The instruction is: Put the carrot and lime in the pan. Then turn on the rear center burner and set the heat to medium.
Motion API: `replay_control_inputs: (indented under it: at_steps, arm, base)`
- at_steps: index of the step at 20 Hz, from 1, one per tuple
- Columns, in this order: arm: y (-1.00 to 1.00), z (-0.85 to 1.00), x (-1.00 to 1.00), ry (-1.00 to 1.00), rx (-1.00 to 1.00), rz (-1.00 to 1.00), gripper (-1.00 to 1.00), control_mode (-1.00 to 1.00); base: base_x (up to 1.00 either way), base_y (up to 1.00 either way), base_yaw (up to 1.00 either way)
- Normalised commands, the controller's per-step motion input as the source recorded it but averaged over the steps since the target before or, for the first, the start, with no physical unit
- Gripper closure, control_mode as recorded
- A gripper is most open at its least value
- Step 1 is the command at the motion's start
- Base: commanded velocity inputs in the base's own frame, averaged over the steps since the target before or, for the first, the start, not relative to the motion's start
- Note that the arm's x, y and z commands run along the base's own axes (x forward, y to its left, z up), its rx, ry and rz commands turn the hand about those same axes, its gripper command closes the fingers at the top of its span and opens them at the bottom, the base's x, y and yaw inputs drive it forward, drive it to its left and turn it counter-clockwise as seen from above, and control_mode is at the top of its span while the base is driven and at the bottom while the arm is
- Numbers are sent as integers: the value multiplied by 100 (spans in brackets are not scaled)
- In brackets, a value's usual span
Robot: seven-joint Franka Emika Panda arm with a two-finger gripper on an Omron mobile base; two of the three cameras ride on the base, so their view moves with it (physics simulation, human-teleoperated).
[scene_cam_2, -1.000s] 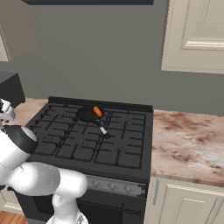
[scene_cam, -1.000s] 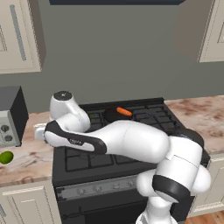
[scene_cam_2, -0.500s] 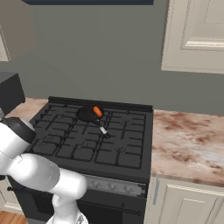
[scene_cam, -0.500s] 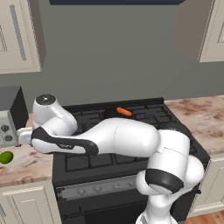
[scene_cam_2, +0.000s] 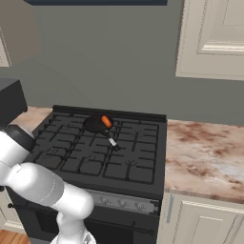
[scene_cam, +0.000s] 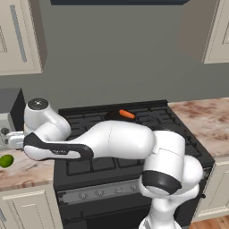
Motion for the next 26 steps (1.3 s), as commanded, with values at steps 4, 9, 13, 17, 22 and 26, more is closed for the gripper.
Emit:
replay_control_inputs:
  at_steps: [4,9,13,17,22,26]
  arm:
    - [20,-13,0,0,11,3,-100,-100]
    - [27,-22,0,-2,1,3,-100,-100]
    - [35,-34,0,-2,0,3,-100,-100]
    - [37,-23,0,-6,0,4,-100,-100]
    - [35,-2,0,-12,0,2,-100,-100]
    - [25,0,0,-15,0,0,-100,-100]
  base:
    - [0,0,0]
    - [0,0,0]
    - [0,0,0]
    - [0,0,0]
    - [0,0,0]
    - [0,0,0]
